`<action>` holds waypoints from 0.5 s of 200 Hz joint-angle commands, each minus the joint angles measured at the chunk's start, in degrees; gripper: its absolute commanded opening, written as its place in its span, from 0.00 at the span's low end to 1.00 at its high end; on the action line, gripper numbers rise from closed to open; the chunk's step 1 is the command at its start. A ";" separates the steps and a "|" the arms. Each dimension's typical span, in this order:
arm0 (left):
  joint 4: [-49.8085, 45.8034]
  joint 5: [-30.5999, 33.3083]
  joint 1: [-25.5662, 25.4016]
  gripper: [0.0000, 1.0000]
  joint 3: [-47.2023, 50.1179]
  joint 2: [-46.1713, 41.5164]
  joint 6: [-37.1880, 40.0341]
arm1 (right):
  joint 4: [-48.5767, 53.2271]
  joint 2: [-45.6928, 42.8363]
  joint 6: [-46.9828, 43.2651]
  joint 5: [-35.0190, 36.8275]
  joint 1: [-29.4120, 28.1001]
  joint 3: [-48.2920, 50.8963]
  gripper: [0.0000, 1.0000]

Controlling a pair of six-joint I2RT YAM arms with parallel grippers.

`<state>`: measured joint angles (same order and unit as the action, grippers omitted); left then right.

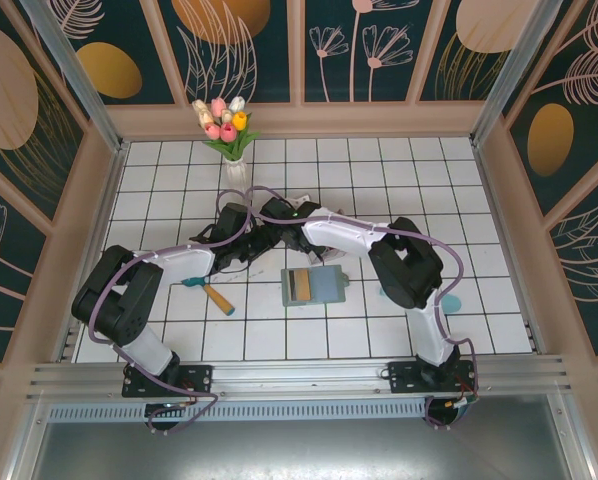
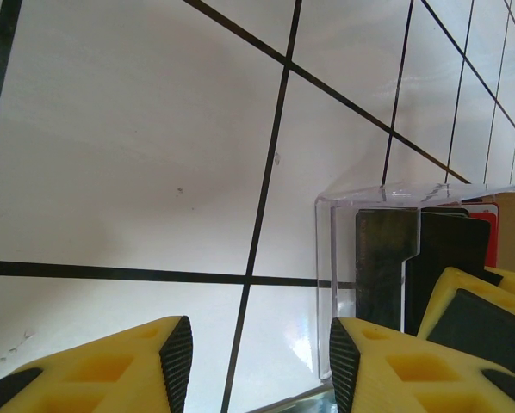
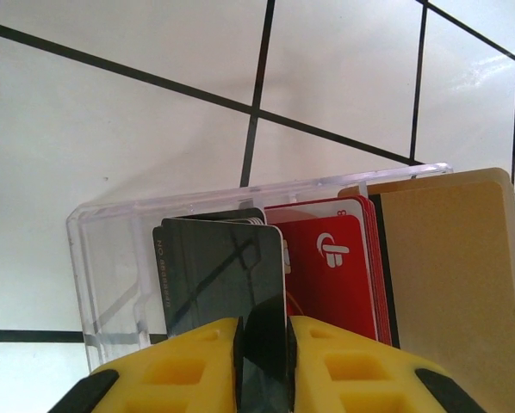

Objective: Put the credit cards into the card holder

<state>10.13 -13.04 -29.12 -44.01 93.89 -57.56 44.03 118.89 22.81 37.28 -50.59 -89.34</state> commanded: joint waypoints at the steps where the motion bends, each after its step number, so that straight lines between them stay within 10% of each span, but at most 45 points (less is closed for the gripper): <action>1: 1.09 -0.96 0.52 0.48 -0.38 -0.20 -0.71 | 2.70 -3.23 -0.13 2.34 0.49 0.48 0.23; 100: 1.16 -1.03 0.47 0.49 -0.24 -0.11 -0.62 | 2.04 -3.63 -0.65 1.48 1.08 1.60 0.22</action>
<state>10.28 -13.23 -29.12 -44.03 93.89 -57.58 44.38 118.21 22.79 37.71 -50.19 -88.86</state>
